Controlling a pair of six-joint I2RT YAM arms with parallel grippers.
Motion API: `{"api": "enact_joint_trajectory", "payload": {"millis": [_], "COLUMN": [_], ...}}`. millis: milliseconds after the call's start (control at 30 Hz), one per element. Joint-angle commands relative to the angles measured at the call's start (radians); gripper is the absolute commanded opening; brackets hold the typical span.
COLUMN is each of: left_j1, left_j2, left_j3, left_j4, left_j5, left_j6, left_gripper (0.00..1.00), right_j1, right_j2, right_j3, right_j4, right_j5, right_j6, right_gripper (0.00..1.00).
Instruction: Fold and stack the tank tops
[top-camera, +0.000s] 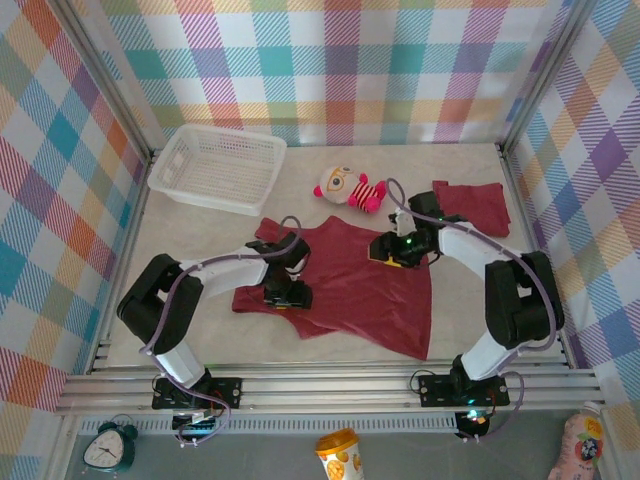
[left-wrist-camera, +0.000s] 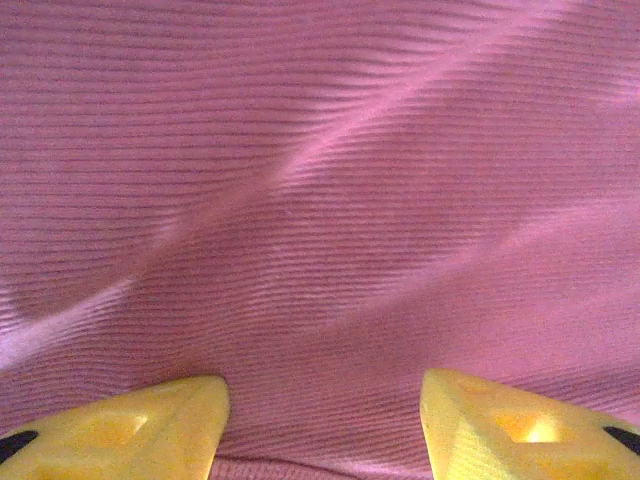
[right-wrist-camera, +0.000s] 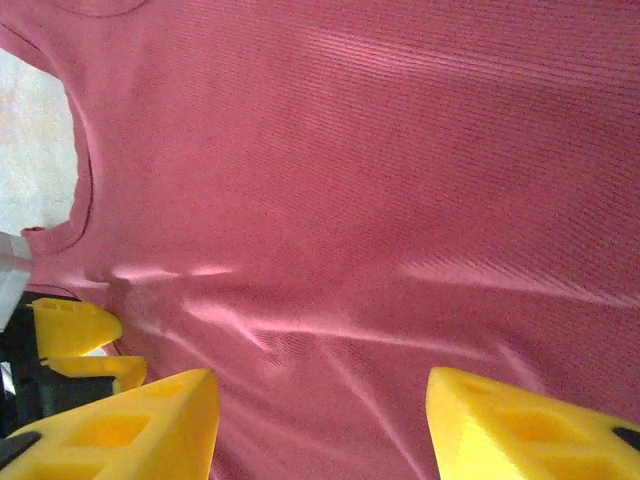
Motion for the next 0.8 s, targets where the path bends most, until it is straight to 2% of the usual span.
{"api": "enact_joint_trajectory", "payload": {"millis": [0,233,300,367,500,600,767], "left_j1": [0.031,0.072,0.093,0.097,0.071,0.050,0.065], "left_j2": [-0.021,-0.181,-0.226,-0.258,-0.298,-0.255,-0.106], "left_j3": [-0.064,-0.122,-0.127,-0.125,-0.139,-0.138,-0.105], "left_j4": [-0.029,-0.198,-0.218,-0.217,-0.110,-0.066,-0.089], "left_j5": [-0.059,-0.187,-0.191,-0.169,-0.002,0.001,-0.065], "left_j6": [-0.057,-0.095,-0.093,-0.100,-0.164,-0.159,-0.067], "left_gripper": [0.56,0.56,0.56,0.57,0.59,0.58,0.56], "right_j1": [0.039,0.140,0.158,0.160,0.156,0.138,0.064], "right_j2": [0.052,0.200,0.223,0.238,0.228,0.221,0.228], "right_j3": [0.021,0.106,0.124,0.136,0.137,0.128,0.112], "right_j4": [0.044,0.049,0.044,0.022,-0.043,-0.074,-0.094], "right_j5": [0.001,0.006,0.018,0.043,0.141,0.186,0.214], "right_j6": [0.016,-0.042,-0.058,-0.075,-0.122,-0.140,-0.170], "right_gripper": [0.57,0.57,0.57,0.58,0.59,0.61,0.64]}}
